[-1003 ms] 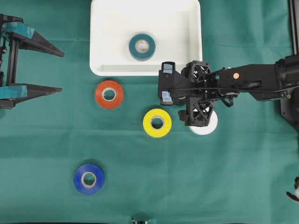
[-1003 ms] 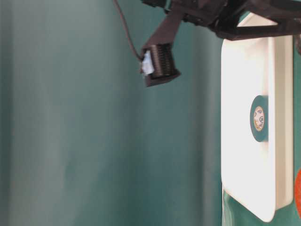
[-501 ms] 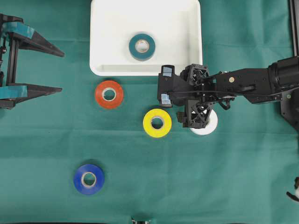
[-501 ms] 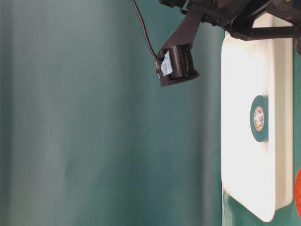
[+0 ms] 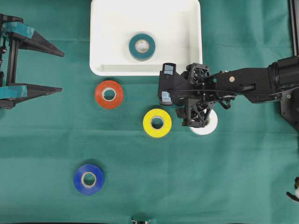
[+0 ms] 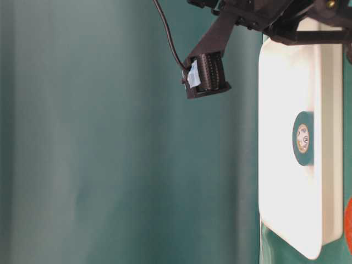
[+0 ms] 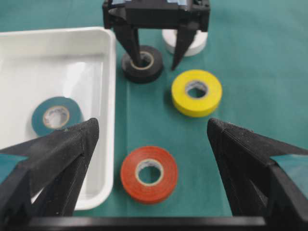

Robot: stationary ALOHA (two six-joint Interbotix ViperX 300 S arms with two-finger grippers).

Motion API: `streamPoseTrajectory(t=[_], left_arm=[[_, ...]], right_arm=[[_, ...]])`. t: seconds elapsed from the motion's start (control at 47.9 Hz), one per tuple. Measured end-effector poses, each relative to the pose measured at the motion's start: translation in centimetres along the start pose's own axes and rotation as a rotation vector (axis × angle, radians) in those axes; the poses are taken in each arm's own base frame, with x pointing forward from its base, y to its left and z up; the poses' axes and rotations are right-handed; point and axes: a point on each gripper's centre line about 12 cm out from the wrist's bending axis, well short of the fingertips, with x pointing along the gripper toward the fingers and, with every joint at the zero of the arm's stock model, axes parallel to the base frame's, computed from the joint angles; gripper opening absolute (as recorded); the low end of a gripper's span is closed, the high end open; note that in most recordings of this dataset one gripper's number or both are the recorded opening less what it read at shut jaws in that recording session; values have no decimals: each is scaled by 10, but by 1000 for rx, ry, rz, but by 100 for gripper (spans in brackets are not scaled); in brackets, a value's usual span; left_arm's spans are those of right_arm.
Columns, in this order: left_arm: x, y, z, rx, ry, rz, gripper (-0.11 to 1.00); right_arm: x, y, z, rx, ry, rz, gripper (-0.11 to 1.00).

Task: Pick up the tape from a random location and place it into the white case.
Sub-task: 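Lower the right gripper over the black tape roll, then close the right gripper on the black tape roll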

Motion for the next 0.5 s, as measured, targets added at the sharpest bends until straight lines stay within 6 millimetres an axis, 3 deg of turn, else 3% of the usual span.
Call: streamPoseTrajectory(t=[0.063,0.104,0.501], left_arm=[[0,0,0,0,-3,0,99],[0,0,0,0,-3,0,99],[0,0,0,0,-3,0,99]], right_arm=[[1,-2,-1,3,7,-7,42],[0,-3,-2,4,14,-11,38],[0,-4,-3,-1,21,-15,33]])
